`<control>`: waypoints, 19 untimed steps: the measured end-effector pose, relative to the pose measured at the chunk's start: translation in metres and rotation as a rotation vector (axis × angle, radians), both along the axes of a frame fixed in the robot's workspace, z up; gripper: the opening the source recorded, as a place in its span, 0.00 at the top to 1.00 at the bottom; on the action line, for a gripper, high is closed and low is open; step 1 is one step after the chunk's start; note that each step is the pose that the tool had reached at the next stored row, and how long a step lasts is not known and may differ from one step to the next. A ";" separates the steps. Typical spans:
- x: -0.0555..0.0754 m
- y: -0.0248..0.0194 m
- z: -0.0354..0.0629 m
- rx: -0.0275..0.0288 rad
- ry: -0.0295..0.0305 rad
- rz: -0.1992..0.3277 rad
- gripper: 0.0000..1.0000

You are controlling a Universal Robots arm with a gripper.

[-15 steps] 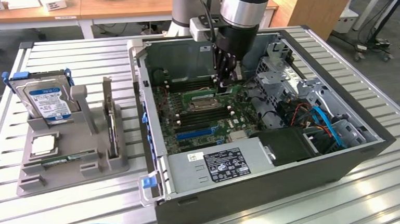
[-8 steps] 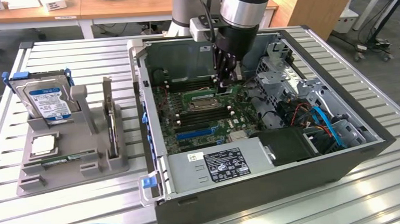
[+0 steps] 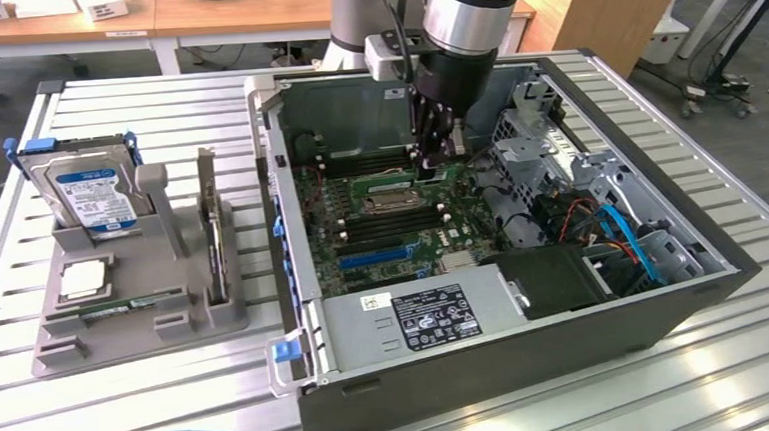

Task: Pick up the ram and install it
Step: 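Insert the ram into the slot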

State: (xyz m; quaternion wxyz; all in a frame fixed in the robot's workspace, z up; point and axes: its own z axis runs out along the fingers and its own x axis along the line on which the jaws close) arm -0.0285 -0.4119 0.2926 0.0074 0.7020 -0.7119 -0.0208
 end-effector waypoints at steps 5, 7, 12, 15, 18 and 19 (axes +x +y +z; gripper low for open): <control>0.000 0.0000 -0.0023 -0.0001 0.0001 -0.003 0.89; 0.000 0.0000 -0.0036 -0.0002 0.0001 -0.005 0.89; 0.000 -0.0001 -0.0047 -0.0002 0.0002 -0.007 0.89; 0.000 0.0000 -0.0050 0.0018 -0.0002 -0.007 0.89; 0.000 0.0000 -0.0049 0.0018 -0.0002 -0.007 0.89; 0.000 0.0000 -0.0049 0.0018 -0.0001 -0.007 0.89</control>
